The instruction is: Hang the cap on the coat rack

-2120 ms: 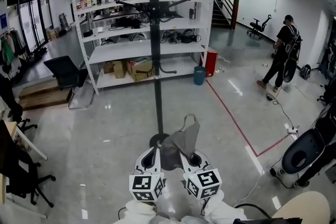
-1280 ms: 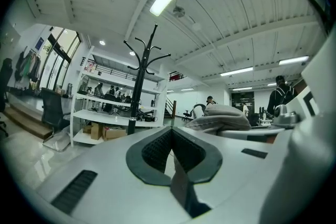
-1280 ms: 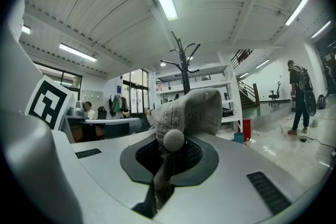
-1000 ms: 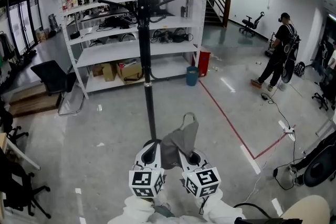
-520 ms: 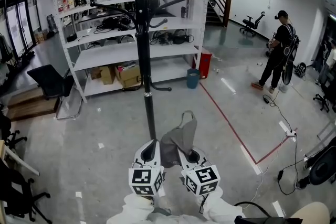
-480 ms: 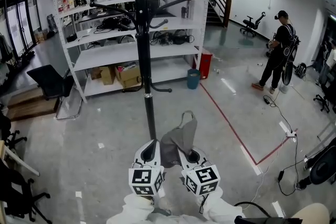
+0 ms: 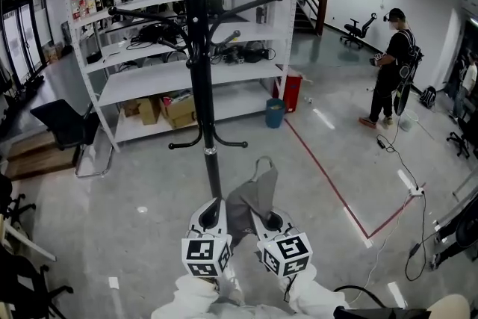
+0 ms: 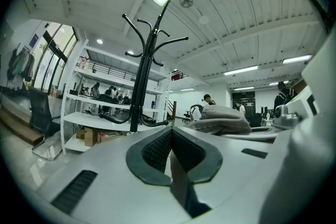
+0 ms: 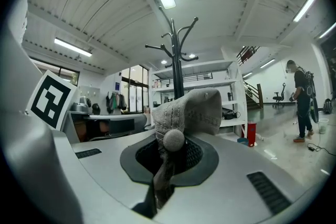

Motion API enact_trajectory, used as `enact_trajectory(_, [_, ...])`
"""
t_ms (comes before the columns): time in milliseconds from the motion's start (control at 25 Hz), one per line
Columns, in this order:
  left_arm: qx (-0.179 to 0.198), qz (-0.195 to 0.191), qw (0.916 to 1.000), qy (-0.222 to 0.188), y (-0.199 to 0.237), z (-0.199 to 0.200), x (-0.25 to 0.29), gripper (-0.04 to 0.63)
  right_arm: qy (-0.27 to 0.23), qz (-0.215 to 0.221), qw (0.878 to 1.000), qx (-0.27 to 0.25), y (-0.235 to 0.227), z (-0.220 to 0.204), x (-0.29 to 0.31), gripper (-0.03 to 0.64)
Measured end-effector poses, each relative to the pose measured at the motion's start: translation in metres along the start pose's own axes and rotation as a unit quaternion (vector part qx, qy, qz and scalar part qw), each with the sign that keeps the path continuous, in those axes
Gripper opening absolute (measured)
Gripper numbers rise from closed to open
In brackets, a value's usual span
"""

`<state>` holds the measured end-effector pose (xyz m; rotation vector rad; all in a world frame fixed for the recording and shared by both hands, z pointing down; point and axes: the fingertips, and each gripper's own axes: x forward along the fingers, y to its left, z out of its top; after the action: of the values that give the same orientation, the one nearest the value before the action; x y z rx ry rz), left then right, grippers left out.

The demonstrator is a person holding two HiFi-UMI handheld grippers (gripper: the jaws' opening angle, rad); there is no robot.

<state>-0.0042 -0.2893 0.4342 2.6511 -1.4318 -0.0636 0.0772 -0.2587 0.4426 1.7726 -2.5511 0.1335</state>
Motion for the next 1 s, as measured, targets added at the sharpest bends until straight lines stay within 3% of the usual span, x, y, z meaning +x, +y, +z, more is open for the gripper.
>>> enact_trajectory(560, [-0.005,0.000,1.0000,0.000,0.026,0.000,0.054,0.000,0.018,0.014,1.000,-0.010,-0.023,-0.001,0.051,0.021])
enact_trajectory(1000, [-0.021,0.055,0.9983,0.004,0.046,0.002,0.068,0.000,0.032,0.083,0.996,-0.006,-0.031,-0.004,0.074,0.021])
